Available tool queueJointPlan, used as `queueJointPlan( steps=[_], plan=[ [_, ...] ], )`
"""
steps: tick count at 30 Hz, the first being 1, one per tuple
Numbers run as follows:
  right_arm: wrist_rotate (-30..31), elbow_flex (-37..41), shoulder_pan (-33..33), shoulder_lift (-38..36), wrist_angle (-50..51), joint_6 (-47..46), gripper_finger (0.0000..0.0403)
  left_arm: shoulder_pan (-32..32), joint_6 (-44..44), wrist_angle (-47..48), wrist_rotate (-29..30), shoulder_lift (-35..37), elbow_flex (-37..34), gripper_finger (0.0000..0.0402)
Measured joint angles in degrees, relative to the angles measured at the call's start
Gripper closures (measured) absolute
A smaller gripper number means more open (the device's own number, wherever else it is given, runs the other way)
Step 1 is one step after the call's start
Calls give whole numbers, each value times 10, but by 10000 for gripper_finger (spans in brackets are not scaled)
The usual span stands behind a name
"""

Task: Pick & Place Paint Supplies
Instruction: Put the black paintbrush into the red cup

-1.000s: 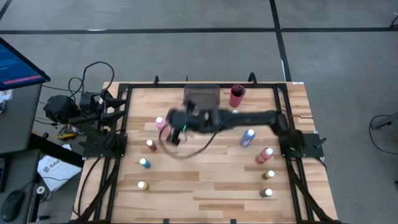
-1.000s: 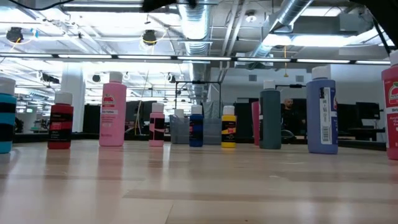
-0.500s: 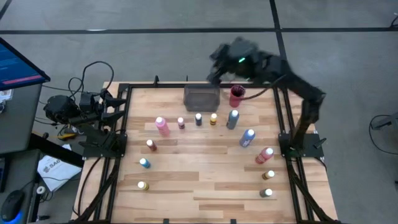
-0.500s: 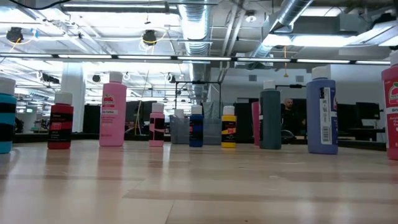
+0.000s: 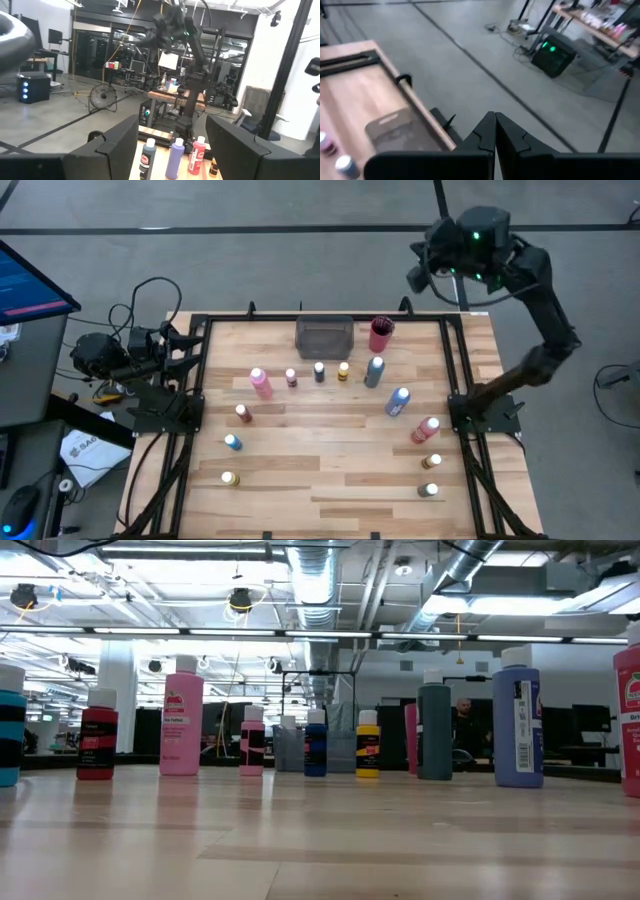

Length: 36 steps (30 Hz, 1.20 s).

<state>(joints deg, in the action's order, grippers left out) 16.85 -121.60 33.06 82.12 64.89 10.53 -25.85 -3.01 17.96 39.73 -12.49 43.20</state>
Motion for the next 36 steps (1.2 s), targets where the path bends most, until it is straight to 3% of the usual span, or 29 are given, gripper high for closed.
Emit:
queueJointPlan(
  steps=[4,10,17,21,26,36],
  plan=[
    [-22,219,19,-106,-144,-8,403,0,0,0,21,0,0,176],
    [-52,581,36,-250,-480,-48,403,0,-1,0,39,0,0,176],
    [-65,856,42,-270,-853,-111,403,0,-2,-4,66,0,0,176],
    [-66,943,50,-227,-1021,-136,403,0,-2,-4,74,0,0,176],
    [-67,987,66,-168,-1156,-150,403,0,-2,-4,74,0,0,176],
    [-65,989,80,-94,-1199,-147,403,0,-2,-4,74,0,0,176]
  ],
)
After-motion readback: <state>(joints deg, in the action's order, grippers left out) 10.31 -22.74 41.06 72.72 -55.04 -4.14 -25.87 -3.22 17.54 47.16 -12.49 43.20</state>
